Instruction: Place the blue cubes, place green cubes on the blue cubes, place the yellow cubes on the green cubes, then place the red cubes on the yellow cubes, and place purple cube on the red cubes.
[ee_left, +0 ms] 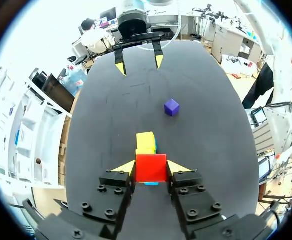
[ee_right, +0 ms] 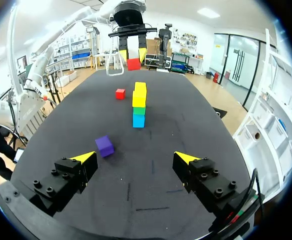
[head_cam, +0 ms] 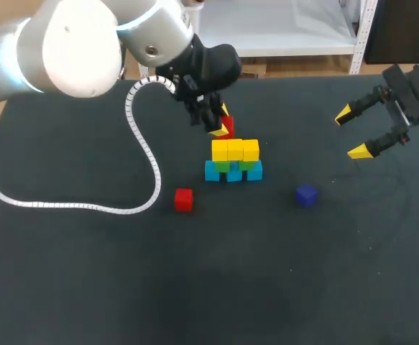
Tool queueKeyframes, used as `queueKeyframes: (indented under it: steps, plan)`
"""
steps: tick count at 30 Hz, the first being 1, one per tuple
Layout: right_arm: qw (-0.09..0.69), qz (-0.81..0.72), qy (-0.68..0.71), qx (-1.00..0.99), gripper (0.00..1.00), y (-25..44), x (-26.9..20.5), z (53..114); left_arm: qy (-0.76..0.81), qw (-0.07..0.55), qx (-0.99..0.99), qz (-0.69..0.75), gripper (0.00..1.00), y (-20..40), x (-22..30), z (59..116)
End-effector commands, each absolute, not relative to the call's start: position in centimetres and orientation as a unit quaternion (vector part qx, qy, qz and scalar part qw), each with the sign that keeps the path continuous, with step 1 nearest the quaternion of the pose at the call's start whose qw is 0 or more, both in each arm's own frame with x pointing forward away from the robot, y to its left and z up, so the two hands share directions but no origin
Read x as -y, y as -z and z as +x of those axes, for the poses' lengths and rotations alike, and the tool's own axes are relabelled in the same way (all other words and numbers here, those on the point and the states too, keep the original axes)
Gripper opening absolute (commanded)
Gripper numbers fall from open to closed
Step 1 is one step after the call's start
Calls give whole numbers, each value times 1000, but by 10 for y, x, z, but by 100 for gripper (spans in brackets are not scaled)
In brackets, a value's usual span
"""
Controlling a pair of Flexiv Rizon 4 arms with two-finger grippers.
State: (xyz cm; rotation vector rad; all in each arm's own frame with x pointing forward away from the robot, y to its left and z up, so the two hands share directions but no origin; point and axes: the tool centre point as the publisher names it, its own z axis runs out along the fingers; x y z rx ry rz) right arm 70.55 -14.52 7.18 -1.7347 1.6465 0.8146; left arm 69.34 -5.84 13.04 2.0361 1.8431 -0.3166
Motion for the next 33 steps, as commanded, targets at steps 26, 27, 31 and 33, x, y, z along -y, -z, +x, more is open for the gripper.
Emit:
queueKeyframes:
  steps: [26,27,31,33]
  plan:
    - [303,-654,-307,-621,100,-72,145,705,136,137,-667,720,0,-103,64,705]
    - [303,-654,-307,-621,100,-72,145,705,137,136,-667,719,0,-103,64,704]
    - [303,-654,-307,-621,100,-72,145,705,137,134,-668,719,0,-101,65,704]
    - [303,-654,-307,-621,100,-72,145,705,138,133,-668,719,0,-100,65,704]
